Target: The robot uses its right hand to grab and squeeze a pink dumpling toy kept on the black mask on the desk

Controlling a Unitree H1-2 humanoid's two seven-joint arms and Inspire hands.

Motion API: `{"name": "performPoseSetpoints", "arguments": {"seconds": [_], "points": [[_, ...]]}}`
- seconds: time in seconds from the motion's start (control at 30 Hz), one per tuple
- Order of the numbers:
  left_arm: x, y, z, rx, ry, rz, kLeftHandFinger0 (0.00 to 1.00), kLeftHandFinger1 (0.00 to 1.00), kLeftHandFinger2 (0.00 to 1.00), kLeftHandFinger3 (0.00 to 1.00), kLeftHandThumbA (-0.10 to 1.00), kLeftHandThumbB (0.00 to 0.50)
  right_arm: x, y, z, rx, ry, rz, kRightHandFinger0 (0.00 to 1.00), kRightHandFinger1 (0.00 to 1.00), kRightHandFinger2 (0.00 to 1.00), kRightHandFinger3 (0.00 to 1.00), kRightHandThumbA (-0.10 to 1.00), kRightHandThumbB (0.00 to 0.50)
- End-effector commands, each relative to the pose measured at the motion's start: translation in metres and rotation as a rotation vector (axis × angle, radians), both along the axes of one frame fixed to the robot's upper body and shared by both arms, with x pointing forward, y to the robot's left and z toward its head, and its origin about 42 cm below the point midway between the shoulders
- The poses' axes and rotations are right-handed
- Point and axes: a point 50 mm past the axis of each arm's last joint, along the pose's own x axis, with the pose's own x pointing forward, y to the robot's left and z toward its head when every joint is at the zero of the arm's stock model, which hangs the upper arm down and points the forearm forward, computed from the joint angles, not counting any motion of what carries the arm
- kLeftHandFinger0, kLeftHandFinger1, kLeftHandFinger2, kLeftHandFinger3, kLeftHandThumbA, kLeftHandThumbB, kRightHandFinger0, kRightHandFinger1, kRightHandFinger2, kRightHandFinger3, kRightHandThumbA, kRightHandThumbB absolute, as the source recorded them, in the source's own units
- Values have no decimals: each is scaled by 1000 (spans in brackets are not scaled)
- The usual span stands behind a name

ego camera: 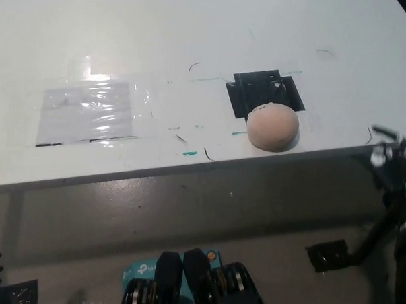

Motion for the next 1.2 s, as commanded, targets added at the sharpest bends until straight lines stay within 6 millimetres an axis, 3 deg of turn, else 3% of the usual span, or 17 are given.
{"name": "performPoseSetpoints", "arguments": {"seconds": [0.0, 0.17, 0.2, 0.23, 0.27, 0.3, 0.33, 0.37, 0.4, 0.43, 0.47, 0.5, 0.53, 0.63, 0.7, 0.8, 1.17], "points": [[3, 2, 10, -2, -22, -12, 674, 715, 770, 852, 1000, 116, 17, 16, 55, -30, -129, 48, 0, 0, 70, 564, 113, 204], [3, 1, 9, -6, -15, -10, 694, 709, 765, 843, 1000, 118, 31, 36, 82, -109, -182, 83, 0, 0, 86, 524, -2, 212], [3, 1, 9, -7, -13, -14, 704, 723, 779, 871, 1000, 120, 32, 38, 83, -119, -185, 84, 0, 31, 135, 530, 10, 221], [3, 2, 10, -3, -16, -9, 703, 718, 772, 851, 1000, 108, 38, 43, 84, -130, -207, 97, 29, 127, 294, 537, 15, 235], [3, 2, 10, -1, -19, -11, 703, 715, 770, 846, 1000, 113, 43, 48, 85, -152, -210, 114, 60, 154, 408, 550, 44, 235], [3, 2, 11, 0, -20, -9, 697, 712, 767, 848, 1000, 113, 44, 50, 86, -158, -198, 127, 60, 105, 464, 584, 66, 241], [3, 4, 12, 3, -20, -7, 691, 708, 764, 850, 1000, 124, 47, 53, 86, -167, -192, 142, 123, 166, 559, 628, 82, 240], [2, 5, 13, 5, -21, -6, 678, 702, 759, 851, 1000, 131, 49, 57, 86, -188, -186, 169, 240, 318, 678, 708, 119, 239], [2, 5, 13, 4, -21, -7, 669, 701, 755, 849, 1000, 130, 51, 59, 86, -205, -179, 187, 283, 373, 708, 732, 132, 238], [2, 7, 13, 5, -19, -9, 656, 702, 760, 839, 1000, 138, 53, 60, 85, -258, -149, 208, 514, 681, 882, 880, 220, 260], [3, 6, 13, 9, -17, -11, 666, 702, 761, 848, 1000, 130, 57, 64, 87, -371, -118, 302, 959, 1000, 1000, 1000, 360, 267], [4, 6, 13, 9, -17, -12, 669, 702, 761, 850, 1000, 129, 57, 64, 87, -372, -117, 302, 1000, 1000, 1000, 1000, 357, 268], [4, 6, 13, 2, -16, -11, 696, 712, 774, 862, 1000, 127, 62, 68, 88, -461, -90, 323, 1000, 1000, 1000, 1000, 453, 318], [4, 6, 13, -2, -16, -14, 727, 722, 794, 871, 1000, 117, 68, 73, 88, -569, -48, 353, 1000, 1000, 1000, 1000, 604, 396], [5, 6, 14, 1, -16, -11, 722, 719, 789, 864, 1000, 110, 71, 75, 85, -574, -26, 376, 1000, 1000, 1000, 1000, 613, 420], [6, 5, 14, -5, -10, -12, 734, 708, 781, 869, 1000, 117, 77, 89, 75, -610, 13, 395, 1000, 1000, 1000, 1000, 591, 498], [8, 8, 18, 13, -13, -12, 700, 694, 770, 844, 1000, 106, 86, 119, 53, -585, 7, 374, 1000, 1000, 1000, 1000, 532, 483]]}}
